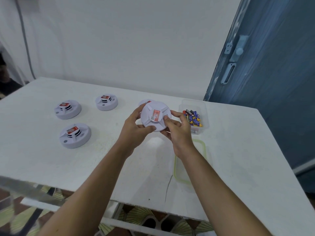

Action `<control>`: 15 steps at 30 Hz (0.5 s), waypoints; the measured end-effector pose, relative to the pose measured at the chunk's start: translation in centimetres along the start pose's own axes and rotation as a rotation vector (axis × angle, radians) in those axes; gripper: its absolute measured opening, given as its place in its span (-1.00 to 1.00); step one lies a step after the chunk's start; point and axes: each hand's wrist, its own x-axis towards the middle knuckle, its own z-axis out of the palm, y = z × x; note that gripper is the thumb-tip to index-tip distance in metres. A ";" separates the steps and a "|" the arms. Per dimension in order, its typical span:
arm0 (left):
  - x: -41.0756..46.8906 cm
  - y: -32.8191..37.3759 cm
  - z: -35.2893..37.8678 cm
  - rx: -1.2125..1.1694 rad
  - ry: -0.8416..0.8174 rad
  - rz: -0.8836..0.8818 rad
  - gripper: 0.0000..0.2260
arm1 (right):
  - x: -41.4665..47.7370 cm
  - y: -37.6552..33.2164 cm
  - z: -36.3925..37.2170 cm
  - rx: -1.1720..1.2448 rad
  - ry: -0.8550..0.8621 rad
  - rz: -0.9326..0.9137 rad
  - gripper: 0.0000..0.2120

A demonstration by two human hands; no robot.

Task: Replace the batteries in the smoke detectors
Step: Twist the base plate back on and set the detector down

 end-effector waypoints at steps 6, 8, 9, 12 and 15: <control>0.1 -0.2 0.0 -0.003 -0.001 0.004 -0.36 | 0.1 0.0 -0.1 -0.006 0.000 0.003 -0.74; 0.3 -0.3 0.0 0.002 -0.001 0.002 -0.36 | 0.1 0.0 0.0 -0.011 0.003 0.006 -0.73; 0.3 -0.3 0.0 0.002 0.000 0.000 -0.37 | 0.1 0.0 0.0 -0.017 0.007 0.009 -0.72; 0.4 -0.3 0.0 0.009 0.009 -0.010 -0.37 | 0.1 0.0 0.0 -0.024 0.009 0.011 -0.72; 0.4 -0.3 0.0 0.009 0.012 -0.015 -0.37 | 0.2 0.0 0.0 -0.029 0.014 0.012 -0.73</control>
